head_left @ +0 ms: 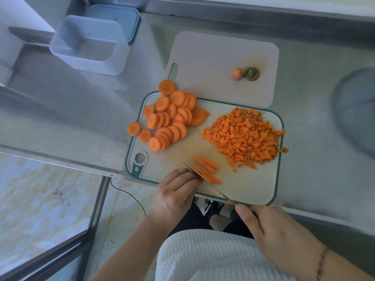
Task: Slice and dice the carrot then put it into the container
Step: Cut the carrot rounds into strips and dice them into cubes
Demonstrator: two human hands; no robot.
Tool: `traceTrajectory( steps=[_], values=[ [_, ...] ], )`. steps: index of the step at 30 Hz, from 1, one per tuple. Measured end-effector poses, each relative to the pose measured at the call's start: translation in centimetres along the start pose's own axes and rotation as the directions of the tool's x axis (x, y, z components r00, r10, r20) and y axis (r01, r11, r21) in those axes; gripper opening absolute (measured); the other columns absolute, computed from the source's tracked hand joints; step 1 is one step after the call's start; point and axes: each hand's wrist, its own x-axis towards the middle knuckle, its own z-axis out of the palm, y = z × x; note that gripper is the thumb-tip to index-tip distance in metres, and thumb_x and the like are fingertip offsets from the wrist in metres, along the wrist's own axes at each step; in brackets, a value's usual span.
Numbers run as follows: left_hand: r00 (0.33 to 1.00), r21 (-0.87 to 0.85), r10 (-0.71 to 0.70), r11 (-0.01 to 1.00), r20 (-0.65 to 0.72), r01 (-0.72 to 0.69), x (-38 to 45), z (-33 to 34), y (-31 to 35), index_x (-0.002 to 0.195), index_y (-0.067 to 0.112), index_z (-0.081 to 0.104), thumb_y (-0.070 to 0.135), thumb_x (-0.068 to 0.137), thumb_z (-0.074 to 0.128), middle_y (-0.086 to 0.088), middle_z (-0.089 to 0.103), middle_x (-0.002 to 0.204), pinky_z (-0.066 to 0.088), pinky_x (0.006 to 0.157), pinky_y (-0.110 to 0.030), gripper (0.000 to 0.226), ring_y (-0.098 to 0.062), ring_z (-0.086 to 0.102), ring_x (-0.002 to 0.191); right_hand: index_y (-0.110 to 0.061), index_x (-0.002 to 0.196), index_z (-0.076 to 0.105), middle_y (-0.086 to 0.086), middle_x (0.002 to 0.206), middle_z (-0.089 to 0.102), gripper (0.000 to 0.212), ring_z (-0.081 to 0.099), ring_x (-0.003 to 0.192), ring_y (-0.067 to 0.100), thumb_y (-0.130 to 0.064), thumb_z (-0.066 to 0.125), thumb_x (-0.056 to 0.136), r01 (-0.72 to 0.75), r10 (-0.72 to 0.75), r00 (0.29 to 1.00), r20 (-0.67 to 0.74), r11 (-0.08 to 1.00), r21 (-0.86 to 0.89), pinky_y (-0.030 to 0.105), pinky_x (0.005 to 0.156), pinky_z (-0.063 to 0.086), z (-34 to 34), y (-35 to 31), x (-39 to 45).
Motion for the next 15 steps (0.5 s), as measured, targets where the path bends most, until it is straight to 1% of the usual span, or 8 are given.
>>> traceTrajectory(
  steps=[2,4,6,8,9,12,13,15],
  values=[
    [1.000,-0.002,-0.008,1.000,-0.007,0.008,0.0,0.1,0.1,0.087,0.000,0.078,0.002,0.097,0.062,-0.008,0.075,0.096,0.057,0.085,-0.033,0.018,-0.025,0.067,0.096,-0.028,0.058,0.048,-0.011,0.056,0.057,0.057,0.055,0.060,0.005,-0.062,0.015,0.089,-0.020,0.019,0.999,-0.036,0.999,-0.038,0.020,0.058,0.041,0.5,0.1,0.3],
    [1.000,-0.022,-0.015,1.000,-0.012,0.015,0.0,0.1,0.2,0.086,0.000,0.078,-0.001,0.094,0.066,-0.008,0.075,0.096,0.056,0.087,-0.032,0.014,-0.023,0.067,0.097,-0.024,0.064,0.052,-0.004,0.058,0.057,0.065,0.054,0.056,0.010,-0.067,0.007,0.086,-0.030,0.024,0.998,-0.056,0.994,-0.106,0.024,0.056,0.042,1.2,0.2,1.2],
    [1.000,-0.036,-0.019,0.999,-0.007,0.019,0.1,0.1,0.1,0.085,-0.001,0.077,-0.004,0.089,0.069,-0.008,0.075,0.096,0.056,0.087,-0.031,0.010,-0.024,0.068,0.098,-0.021,0.067,0.054,-0.002,0.061,0.060,0.070,0.055,0.055,0.011,-0.069,0.006,0.086,-0.015,0.008,0.998,-0.069,0.994,-0.112,0.026,0.055,0.043,1.6,0.1,2.2],
    [1.000,-0.038,-0.017,0.999,0.007,0.017,0.0,0.1,0.1,0.085,-0.001,0.077,-0.006,0.087,0.071,-0.009,0.075,0.096,0.056,0.087,-0.033,0.008,-0.025,0.068,0.097,-0.020,0.064,0.052,-0.004,0.055,0.058,0.070,0.053,0.051,0.010,-0.070,0.008,0.085,0.020,-0.024,0.998,-0.059,0.997,-0.068,0.023,0.049,0.040,1.5,-0.3,2.6],
    [1.000,-0.040,-0.015,0.999,0.012,0.015,0.0,0.2,0.0,0.084,-0.001,0.077,-0.007,0.086,0.071,-0.009,0.075,0.095,0.056,0.086,-0.034,0.008,-0.026,0.068,0.095,-0.020,0.061,0.051,-0.007,0.051,0.057,0.067,0.052,0.049,0.007,-0.069,0.011,0.086,0.029,-0.031,0.998,-0.056,0.999,-0.028,0.021,0.048,0.037,1.2,-0.4,2.6],
    [0.999,-0.050,-0.021,0.998,0.026,0.022,0.1,0.1,-0.3,0.083,0.000,0.076,-0.006,0.089,0.069,-0.008,0.074,0.093,0.056,0.085,-0.034,0.010,-0.027,0.067,0.092,-0.024,0.056,0.046,-0.030,0.049,0.053,0.058,0.054,0.053,-0.002,-0.063,0.018,0.089,0.008,-0.005,0.998,-0.061,0.999,0.054,0.015,0.052,0.039,-0.1,-0.4,1.3],
    [0.999,-0.058,-0.012,0.998,0.032,0.014,0.2,-0.1,-0.4,0.083,-0.001,0.076,-0.003,0.091,0.067,-0.008,0.074,0.093,0.056,0.084,-0.034,0.013,-0.027,0.066,0.091,-0.025,0.056,0.045,-0.026,0.050,0.055,0.059,0.054,0.053,0.001,-0.066,0.016,0.088,-0.002,0.004,0.997,-0.073,1.000,0.027,0.017,0.052,0.039,-0.6,-0.2,0.9],
    [1.000,-0.087,0.004,0.996,0.011,-0.003,0.0,-0.7,-0.5,0.082,0.000,0.076,-0.003,0.091,0.064,-0.008,0.072,0.093,0.055,0.082,-0.033,0.015,-0.026,0.065,0.090,-0.028,0.062,0.043,-0.008,0.052,0.055,0.068,0.054,0.052,0.009,-0.075,0.000,0.084,0.004,-0.029,0.989,-0.148,0.987,-0.161,0.023,0.050,0.042,-1.0,0.9,0.4]
  ],
)
